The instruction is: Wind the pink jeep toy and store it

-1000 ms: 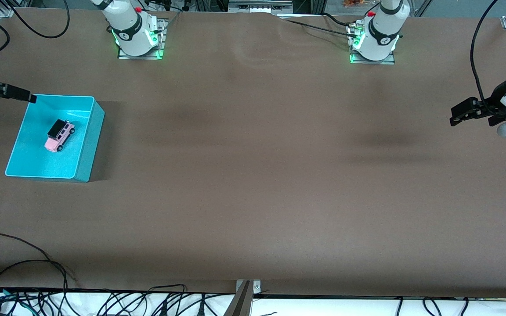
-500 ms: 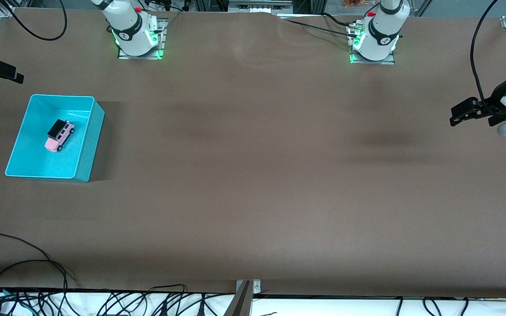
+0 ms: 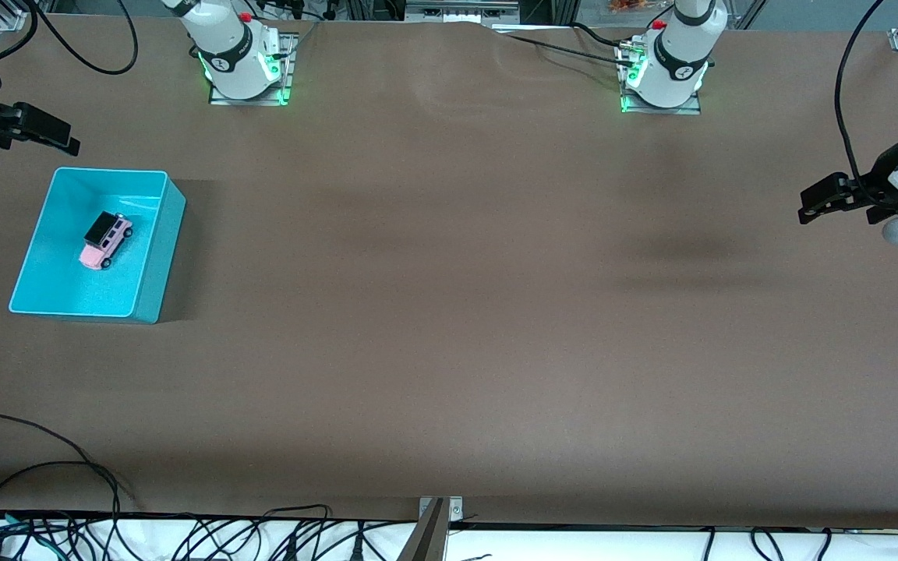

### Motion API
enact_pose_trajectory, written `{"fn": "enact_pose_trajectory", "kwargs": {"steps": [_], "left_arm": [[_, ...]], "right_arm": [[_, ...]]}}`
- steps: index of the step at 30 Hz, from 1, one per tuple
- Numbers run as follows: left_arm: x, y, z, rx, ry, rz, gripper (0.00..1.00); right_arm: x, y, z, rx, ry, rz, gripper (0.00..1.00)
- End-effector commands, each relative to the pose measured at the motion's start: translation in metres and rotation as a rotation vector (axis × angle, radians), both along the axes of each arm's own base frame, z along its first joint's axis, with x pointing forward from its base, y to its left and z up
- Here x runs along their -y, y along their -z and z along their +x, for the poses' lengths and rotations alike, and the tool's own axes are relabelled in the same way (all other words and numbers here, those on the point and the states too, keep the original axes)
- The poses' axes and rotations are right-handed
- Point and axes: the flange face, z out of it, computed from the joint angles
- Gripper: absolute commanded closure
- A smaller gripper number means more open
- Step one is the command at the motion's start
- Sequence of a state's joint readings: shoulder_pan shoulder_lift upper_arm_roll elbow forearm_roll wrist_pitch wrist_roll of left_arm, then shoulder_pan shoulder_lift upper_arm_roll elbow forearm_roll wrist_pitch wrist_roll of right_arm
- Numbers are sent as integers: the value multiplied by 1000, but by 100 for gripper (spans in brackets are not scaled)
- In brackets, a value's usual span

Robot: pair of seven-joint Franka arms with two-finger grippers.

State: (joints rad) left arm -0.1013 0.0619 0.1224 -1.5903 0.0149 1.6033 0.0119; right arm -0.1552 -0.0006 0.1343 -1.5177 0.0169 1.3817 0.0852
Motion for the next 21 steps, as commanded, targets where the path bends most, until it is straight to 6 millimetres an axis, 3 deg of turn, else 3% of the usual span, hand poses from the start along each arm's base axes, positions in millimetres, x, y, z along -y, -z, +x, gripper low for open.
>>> {"fn": "enact_pose_trajectory", "kwargs": {"steps": [1,21], "left_arm": [[-2,-3,0,-7,11,14,0],[-2,-4,-1,-7,11,14,0]], "right_arm": [[2,0,0,68,53,-5,0],[11,-5,-7,86,-25,2,0]]}}
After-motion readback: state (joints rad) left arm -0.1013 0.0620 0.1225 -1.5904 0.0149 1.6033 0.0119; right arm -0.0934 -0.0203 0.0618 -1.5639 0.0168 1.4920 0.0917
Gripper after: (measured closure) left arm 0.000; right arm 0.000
